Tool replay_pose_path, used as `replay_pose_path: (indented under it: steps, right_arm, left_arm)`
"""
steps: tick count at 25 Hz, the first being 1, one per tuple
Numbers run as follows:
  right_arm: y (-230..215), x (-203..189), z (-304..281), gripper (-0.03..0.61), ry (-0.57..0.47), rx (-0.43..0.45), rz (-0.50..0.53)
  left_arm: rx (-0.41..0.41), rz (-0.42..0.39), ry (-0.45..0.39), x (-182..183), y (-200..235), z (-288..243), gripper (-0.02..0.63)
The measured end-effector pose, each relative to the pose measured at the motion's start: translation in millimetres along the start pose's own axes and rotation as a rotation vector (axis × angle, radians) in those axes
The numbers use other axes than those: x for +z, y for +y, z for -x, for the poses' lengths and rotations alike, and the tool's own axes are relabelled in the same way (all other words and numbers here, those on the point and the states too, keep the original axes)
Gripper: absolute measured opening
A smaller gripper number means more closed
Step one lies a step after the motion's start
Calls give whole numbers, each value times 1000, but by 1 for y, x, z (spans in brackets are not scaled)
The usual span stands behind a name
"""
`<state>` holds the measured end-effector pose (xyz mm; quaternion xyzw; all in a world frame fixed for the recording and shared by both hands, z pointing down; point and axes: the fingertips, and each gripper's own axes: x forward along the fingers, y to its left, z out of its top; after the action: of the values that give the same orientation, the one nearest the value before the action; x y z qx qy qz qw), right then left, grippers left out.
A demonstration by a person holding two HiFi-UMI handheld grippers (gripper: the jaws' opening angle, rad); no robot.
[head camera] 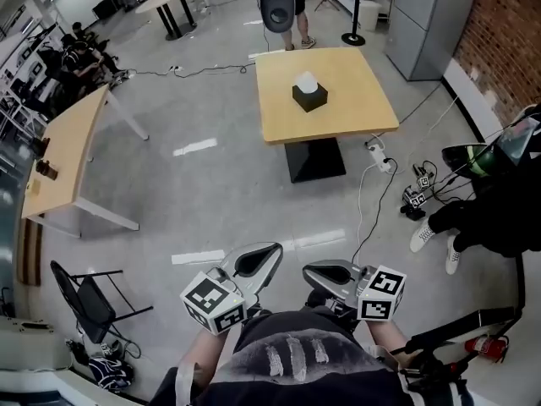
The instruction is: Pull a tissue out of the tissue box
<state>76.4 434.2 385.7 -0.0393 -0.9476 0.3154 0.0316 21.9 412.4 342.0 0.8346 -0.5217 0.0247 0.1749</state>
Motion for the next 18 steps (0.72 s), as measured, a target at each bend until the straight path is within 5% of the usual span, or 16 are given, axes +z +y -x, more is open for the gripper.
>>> replay_pose_path:
  steps: [8,18]
  right_arm:
    - [-32,12,23,-2,33,51,-4]
    - [-40,19,25,-2,46,7,40]
  left_arm:
    - [33,17,51,-8,-15,-40,3]
    - [0,15,44,-3,-11,-58,3]
